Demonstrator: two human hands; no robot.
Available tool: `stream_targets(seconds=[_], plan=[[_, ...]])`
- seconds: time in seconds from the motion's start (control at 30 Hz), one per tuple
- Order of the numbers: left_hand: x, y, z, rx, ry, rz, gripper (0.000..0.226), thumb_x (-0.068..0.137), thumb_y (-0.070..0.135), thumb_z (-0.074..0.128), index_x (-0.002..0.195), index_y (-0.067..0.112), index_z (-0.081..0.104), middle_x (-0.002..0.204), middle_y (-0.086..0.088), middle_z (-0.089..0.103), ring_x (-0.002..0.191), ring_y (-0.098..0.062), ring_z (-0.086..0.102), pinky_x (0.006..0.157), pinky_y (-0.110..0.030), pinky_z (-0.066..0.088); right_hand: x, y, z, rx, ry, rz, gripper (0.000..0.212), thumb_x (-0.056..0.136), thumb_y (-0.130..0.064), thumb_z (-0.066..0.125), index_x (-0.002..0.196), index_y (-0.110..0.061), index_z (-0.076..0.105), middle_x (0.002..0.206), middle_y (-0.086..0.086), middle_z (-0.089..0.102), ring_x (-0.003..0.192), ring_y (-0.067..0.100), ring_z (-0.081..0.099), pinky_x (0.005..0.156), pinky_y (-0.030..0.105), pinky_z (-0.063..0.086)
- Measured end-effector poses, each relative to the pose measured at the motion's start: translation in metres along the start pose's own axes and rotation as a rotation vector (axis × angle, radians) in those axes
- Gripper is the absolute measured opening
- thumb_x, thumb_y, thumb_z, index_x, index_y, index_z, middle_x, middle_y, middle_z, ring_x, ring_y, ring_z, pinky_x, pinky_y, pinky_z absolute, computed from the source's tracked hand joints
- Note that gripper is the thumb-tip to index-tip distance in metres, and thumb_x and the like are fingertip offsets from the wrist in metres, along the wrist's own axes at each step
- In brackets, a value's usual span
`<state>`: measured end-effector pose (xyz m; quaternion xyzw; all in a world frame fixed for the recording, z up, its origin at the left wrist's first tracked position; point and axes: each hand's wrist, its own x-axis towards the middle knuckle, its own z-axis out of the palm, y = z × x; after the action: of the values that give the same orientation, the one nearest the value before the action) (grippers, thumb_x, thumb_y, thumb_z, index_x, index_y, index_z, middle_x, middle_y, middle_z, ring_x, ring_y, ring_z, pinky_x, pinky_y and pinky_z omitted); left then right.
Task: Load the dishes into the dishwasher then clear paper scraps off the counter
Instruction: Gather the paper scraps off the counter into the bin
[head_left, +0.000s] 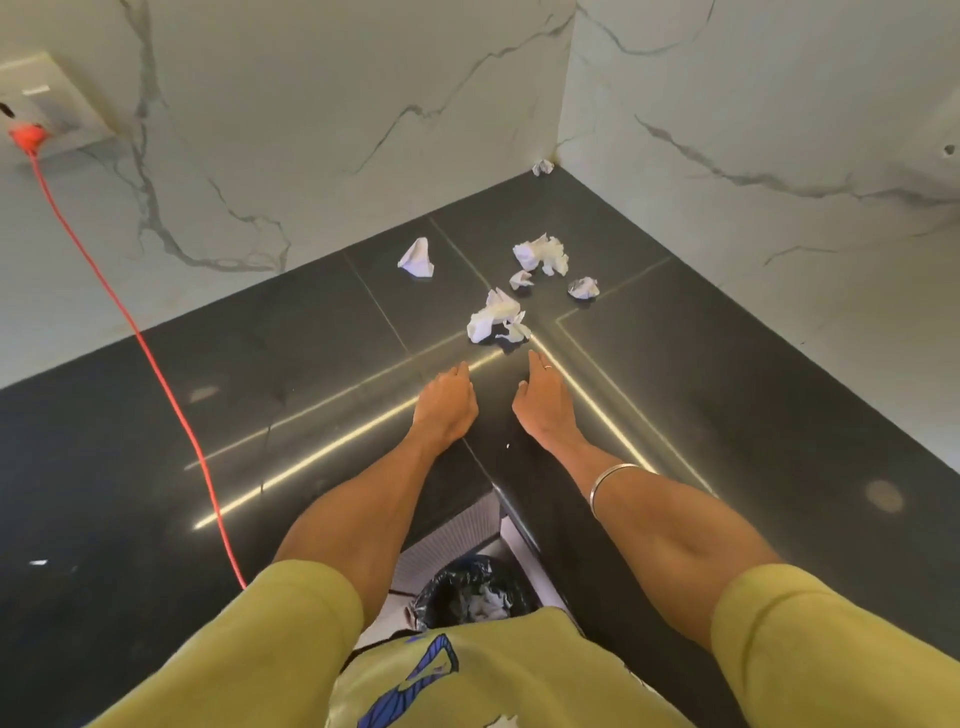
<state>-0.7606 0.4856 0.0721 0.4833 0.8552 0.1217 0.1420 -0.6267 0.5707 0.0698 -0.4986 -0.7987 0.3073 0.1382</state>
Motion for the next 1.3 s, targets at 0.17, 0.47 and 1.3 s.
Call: stream_targets(seconds=[0.17,0.47,1.3], plan=[[0.044,0.010,-0.026,0.102,0.005,0.004,0.025,0.089,0.007,0.040,0.110,0.006,0.054,0.109,-0.018,0.063,0.098,-0.042,0.060,0.078,-0.045,0.046,0.032,-0.013,-0.016,0.073,0.186,-0.004,0.043,0.089,-0.002,0.044,0.129,-0.012,0.057,0.122,0.010,0.063,0.116,0.029,0.057,0.096,0.037,0.047],[0.118,0.009,-0.022,0.016,-0.029,0.231,0.065,0.087,0.016,0.060,0.144,0.017,0.030,0.140,-0.010,0.034,0.117,-0.035,0.048,0.088,-0.048,0.051,0.103,-0.026,0.000,-0.033,-0.045,0.040,0.082,0.081,-0.019,0.074,0.149,-0.028,0.029,0.136,0.012,0.040,0.121,0.031,0.052,0.094,0.034,0.045],[0.153,-0.033,-0.010,-1.267,0.163,-0.520,0.024,0.095,0.013,0.044,0.113,0.000,0.054,0.093,-0.017,0.070,0.066,-0.023,0.069,0.067,-0.040,0.061,0.146,-0.043,0.023,-0.011,-0.089,-0.052,0.016,0.091,-0.021,0.058,0.086,-0.021,0.043,0.089,0.003,0.057,0.082,0.023,0.049,0.064,0.032,0.034]])
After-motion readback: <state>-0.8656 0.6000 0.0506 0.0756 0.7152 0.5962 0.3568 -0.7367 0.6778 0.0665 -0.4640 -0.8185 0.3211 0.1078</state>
